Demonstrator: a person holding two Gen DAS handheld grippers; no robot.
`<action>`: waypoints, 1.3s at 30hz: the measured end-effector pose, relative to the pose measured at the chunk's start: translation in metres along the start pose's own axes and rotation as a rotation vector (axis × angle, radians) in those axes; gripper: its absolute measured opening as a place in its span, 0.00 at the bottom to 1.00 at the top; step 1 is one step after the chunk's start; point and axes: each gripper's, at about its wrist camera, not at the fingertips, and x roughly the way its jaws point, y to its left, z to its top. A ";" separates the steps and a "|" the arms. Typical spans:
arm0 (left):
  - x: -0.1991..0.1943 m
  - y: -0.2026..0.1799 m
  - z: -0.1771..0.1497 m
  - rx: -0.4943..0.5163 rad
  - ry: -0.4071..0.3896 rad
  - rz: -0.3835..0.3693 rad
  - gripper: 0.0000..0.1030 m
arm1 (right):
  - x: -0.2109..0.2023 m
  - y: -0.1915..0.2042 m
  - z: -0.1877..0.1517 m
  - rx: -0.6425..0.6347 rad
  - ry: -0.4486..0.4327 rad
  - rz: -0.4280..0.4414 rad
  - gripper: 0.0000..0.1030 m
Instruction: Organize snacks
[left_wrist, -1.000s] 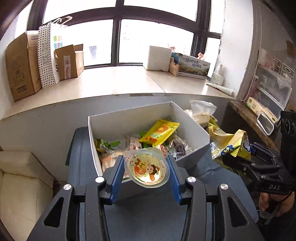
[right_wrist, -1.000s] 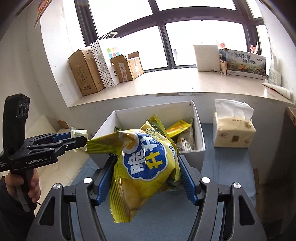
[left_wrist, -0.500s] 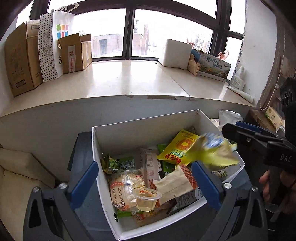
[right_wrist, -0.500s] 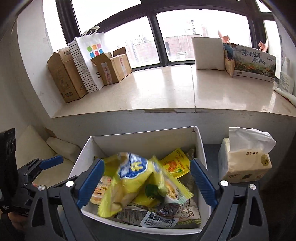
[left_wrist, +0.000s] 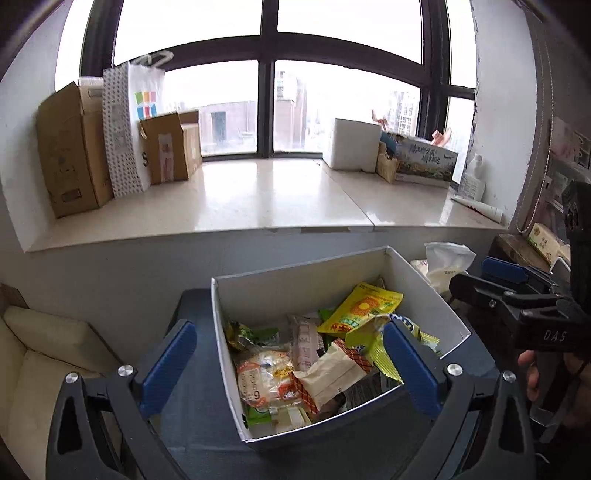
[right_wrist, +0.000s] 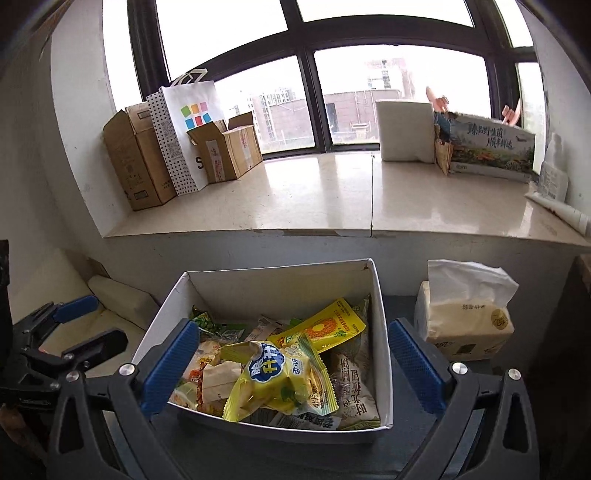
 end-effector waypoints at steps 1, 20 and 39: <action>-0.014 -0.001 0.001 0.003 -0.046 -0.001 1.00 | -0.012 0.007 0.001 -0.035 -0.036 -0.024 1.00; -0.142 -0.026 -0.073 -0.034 -0.030 -0.037 1.00 | -0.146 0.064 -0.091 -0.072 -0.053 0.037 1.00; -0.164 -0.032 -0.110 -0.069 0.068 -0.042 1.00 | -0.185 0.054 -0.137 0.041 -0.004 -0.038 1.00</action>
